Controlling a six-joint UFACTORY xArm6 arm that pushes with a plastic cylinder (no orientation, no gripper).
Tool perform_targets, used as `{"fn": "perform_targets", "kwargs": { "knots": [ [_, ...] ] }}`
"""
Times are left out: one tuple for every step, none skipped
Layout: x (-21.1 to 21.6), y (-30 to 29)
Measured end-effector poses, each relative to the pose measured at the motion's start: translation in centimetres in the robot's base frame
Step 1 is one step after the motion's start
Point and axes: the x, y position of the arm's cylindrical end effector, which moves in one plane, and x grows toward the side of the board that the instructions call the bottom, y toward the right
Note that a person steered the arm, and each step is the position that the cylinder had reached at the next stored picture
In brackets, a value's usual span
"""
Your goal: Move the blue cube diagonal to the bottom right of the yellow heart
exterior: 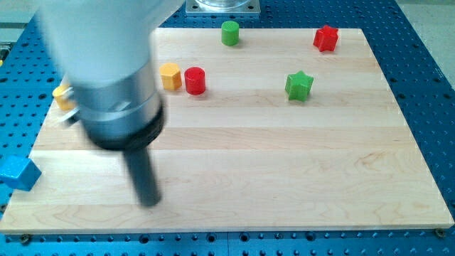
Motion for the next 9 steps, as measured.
{"fn": "perform_targets", "kwargs": {
  "knots": [
    [0.9, -1.8],
    [0.8, -8.4],
    [0.6, -15.1],
    [-0.2, -17.6],
    [-2.7, -17.6],
    [-9.3, -17.5],
    [-13.5, -14.6],
    [-14.9, -6.0],
    [-14.9, -0.3]
  ]
}}
